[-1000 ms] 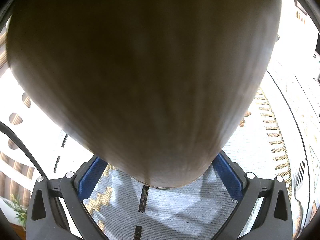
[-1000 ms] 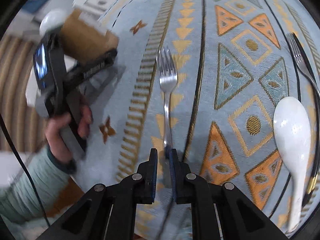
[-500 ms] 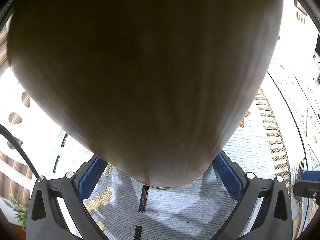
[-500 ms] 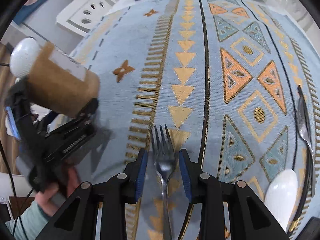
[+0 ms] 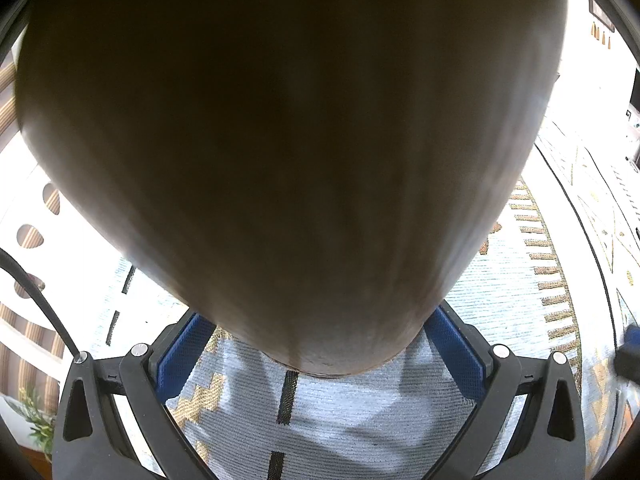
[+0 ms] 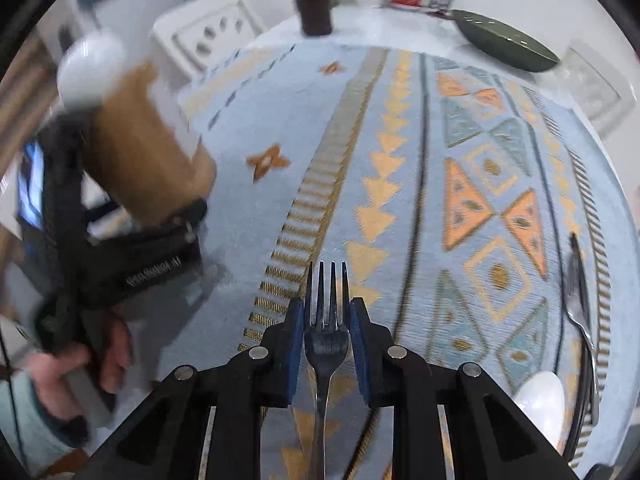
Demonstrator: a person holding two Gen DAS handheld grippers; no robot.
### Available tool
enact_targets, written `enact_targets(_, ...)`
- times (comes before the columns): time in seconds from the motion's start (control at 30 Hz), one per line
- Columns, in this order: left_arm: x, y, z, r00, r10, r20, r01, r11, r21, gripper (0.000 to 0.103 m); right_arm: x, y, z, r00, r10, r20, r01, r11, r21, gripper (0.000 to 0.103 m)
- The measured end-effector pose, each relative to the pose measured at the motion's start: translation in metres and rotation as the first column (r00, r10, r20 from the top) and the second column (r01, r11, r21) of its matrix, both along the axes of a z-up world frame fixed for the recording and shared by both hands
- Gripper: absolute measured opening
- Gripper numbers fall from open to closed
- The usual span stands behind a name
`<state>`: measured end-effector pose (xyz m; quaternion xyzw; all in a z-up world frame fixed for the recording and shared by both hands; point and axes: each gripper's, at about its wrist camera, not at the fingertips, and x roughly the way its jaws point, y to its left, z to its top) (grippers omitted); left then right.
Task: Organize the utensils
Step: 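Lift the second fork and carry it over the wooden cup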
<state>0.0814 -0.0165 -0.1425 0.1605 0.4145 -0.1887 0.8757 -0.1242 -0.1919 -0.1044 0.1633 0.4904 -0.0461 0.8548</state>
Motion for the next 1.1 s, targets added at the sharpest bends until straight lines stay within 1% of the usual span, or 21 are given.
enact_targets(0.13, 0.000, 0.000, 0.000, 1.000, 0.000, 0.000, 0.000, 1.000, 0.000, 0.103, -0.024, -0.017, 0.032, 0.996, -0.065, 0.065, 0.060, 0.995, 0.078, 0.022)
enact_targets(0.2, 0.000, 0.000, 0.000, 1.000, 0.000, 0.000, 0.000, 1.000, 0.000, 0.103, -0.041, -0.021, 0.045, 0.992, -0.100, 0.080, 0.093, 0.992, 0.083, 0.021)
enact_targets(0.3, 0.000, 0.000, 0.000, 1.000, 0.000, 0.000, 0.000, 1.000, 0.000, 0.103, -0.067, -0.021, 0.054, 0.985, -0.149, 0.089, 0.140, 0.986, 0.095, 0.021)
enact_targets(0.4, 0.000, 0.000, 0.000, 1.000, 0.001, 0.000, -0.001, 1.000, 0.000, 0.103, -0.084, -0.021, 0.061, 0.976, -0.195, 0.099, 0.184, 0.977, 0.111, 0.021)
enact_targets(0.53, 0.000, 0.000, 0.000, 1.000, 0.001, 0.000, -0.001, 1.000, 0.000, 0.103, -0.097, -0.022, 0.077, 0.960, -0.238, 0.145, 0.222, 0.967, 0.122, 0.021)
enact_targets(0.57, 0.000, 0.000, 0.000, 1.000, 0.001, 0.000, -0.001, 1.000, 0.000, 0.103, -0.093, -0.023, 0.077, 0.958, -0.241, 0.156, 0.223, 0.967, 0.124, 0.021)
enact_targets(0.67, 0.000, 0.000, 0.000, 1.000, 0.001, 0.000, -0.001, 1.000, 0.000, 0.103, -0.088, -0.025, 0.092, 0.947, -0.245, 0.205, 0.225, 0.967, 0.116, 0.018)
enact_targets(0.7, 0.001, 0.000, 0.000, 1.000, 0.001, 0.000, -0.001, 1.000, -0.001, 0.103, -0.084, -0.026, 0.098, 0.943, -0.243, 0.226, 0.223, 0.969, 0.110, 0.010)
enact_targets(0.87, 0.001, 0.000, 0.000, 1.000, 0.003, -0.001, -0.003, 1.000, -0.001, 0.103, -0.055, -0.034, 0.118, 0.929, -0.223, 0.295, 0.212, 0.975, 0.069, 0.009)
enact_targets(1.0, 0.001, 0.000, 0.000, 1.000, 0.003, -0.001, -0.003, 1.000, -0.001, 0.103, -0.034, -0.033, 0.140, 0.922, -0.183, 0.341, 0.185, 0.982, 0.028, 0.009)
enact_targets(1.1, 0.001, 0.000, 0.000, 1.000, 0.004, 0.000, -0.004, 1.000, -0.001, 0.103, -0.022, -0.032, 0.160, 0.912, -0.157, 0.379, 0.158, 0.987, 0.029, 0.009)
